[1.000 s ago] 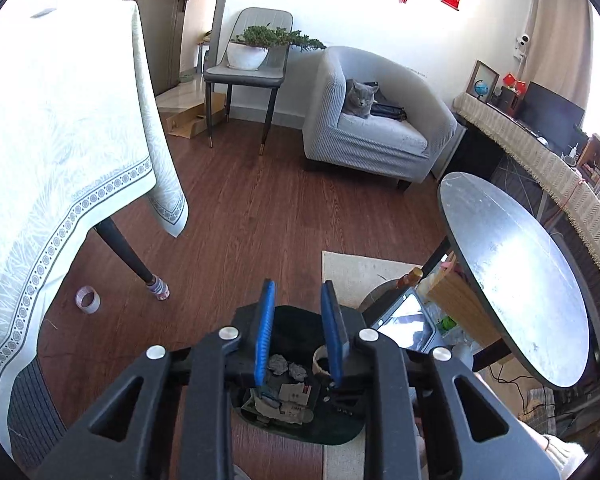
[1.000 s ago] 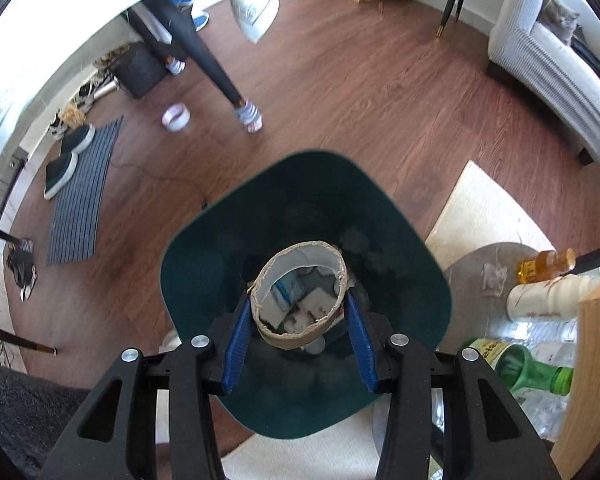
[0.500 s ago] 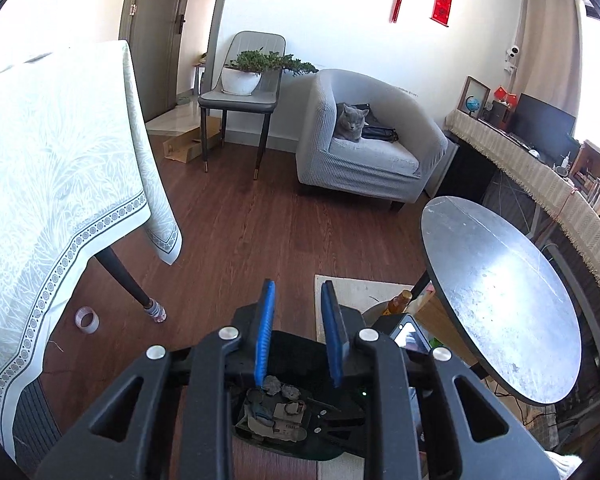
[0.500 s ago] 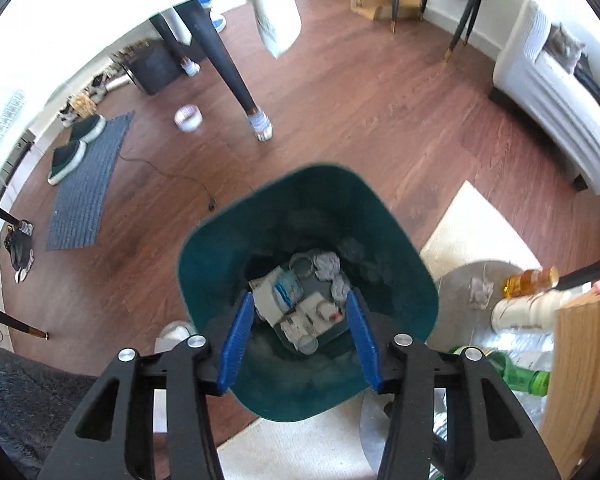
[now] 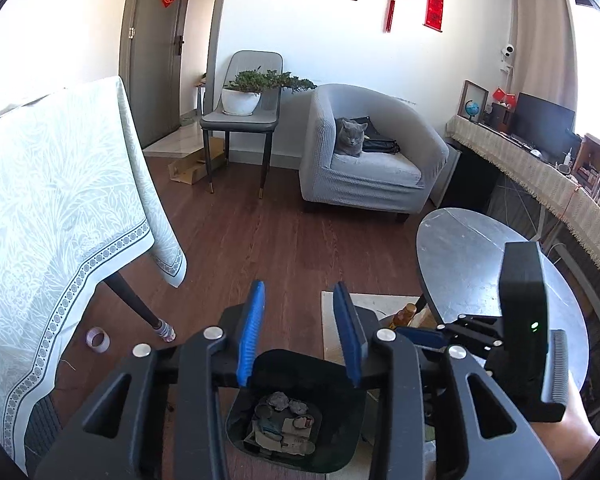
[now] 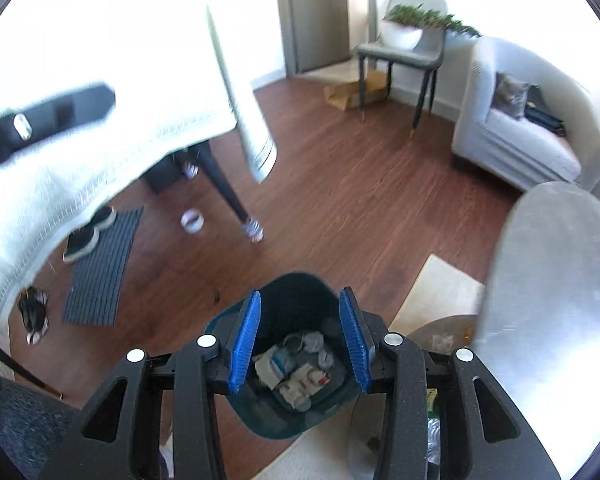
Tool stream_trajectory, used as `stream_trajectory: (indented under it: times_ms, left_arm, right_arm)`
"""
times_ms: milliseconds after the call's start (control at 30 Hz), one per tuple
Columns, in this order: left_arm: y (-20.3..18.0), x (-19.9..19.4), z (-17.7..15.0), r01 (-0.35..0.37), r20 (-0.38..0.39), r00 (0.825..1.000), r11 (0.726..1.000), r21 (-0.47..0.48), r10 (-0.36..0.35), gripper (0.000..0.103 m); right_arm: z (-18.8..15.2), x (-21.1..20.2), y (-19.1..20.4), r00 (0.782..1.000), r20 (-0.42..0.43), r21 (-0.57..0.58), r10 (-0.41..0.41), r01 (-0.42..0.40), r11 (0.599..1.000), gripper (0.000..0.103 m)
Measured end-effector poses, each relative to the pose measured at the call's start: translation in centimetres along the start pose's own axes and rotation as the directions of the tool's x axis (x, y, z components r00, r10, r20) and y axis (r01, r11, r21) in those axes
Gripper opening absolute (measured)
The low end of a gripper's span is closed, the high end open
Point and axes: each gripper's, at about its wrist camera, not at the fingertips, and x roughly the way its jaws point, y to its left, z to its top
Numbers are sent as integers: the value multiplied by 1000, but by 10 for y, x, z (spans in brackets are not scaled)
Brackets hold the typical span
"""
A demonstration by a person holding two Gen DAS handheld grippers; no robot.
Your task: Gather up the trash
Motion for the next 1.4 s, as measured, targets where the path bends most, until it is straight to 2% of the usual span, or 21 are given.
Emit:
stream_trajectory:
  times_ms: [67,100,167,233,367,400,467,500,567,633,733,900,1033,1267,1400]
  left_arm:
    - [-5,-1,0,-2,8,1000,1000,5,2,46]
    - [-8,-3,0,-7,15,1000,1000,9,7,55]
    - [-15,-7,-1,-8,30,1000,1000,16,8,63]
    - [-24,-11,-2,-11,43,999,1000,26,10,76]
    - [-37,-23,-10,0,68,998,999,38,-3,90]
    - [-40,-27,-13,5,80,997,999,38,-8,93]
    - [-45,-37,-19,3,121,993,999,46,-9,96]
    - [-48,-42,-23,-8,131,991,999,53,1,98]
    - [-52,-46,-29,-22,109,994,998,52,16,99]
    - [-55,-47,-37,-3,75,997,999,54,-1,99]
    - [-61,-53,-49,-6,70,998,998,65,1,100]
    - [-70,-66,-64,-52,65,997,996,66,48,100]
    - [-71,-79,-77,-50,66,997,997,64,45,100]
    - [-79,-89,-96,-64,74,996,992,111,56,100]
    - [-80,-83,-104,-67,50,997,991,113,62,100]
  right_arm:
    - [1,-15,-8,999,31,10,-19,18,1000,41]
    - [0,-22,-13,999,44,16,-29,28,999,41]
    - [-1,-36,-23,997,68,35,-46,44,998,41]
    - [-5,-49,-33,994,90,52,-67,62,997,41]
    - [-16,-75,-54,985,127,90,-120,109,990,43]
    - [-21,-83,-59,982,137,99,-132,119,988,46]
    - [-32,-100,-69,975,152,115,-161,144,983,59]
    - [-38,-109,-73,971,164,121,-172,153,981,62]
    - [-54,-129,-82,965,182,129,-187,165,978,77]
    - [-67,-143,-90,960,187,138,-206,182,974,91]
    - [-92,-165,-108,955,165,174,-245,217,961,92]
    - [-132,-200,-125,943,170,250,-285,238,939,94]
    - [-162,-224,-120,938,203,273,-281,222,936,95]
    - [-208,-240,-107,940,198,297,-279,214,931,95]
    - [-211,-242,-99,930,200,276,-308,248,929,95]
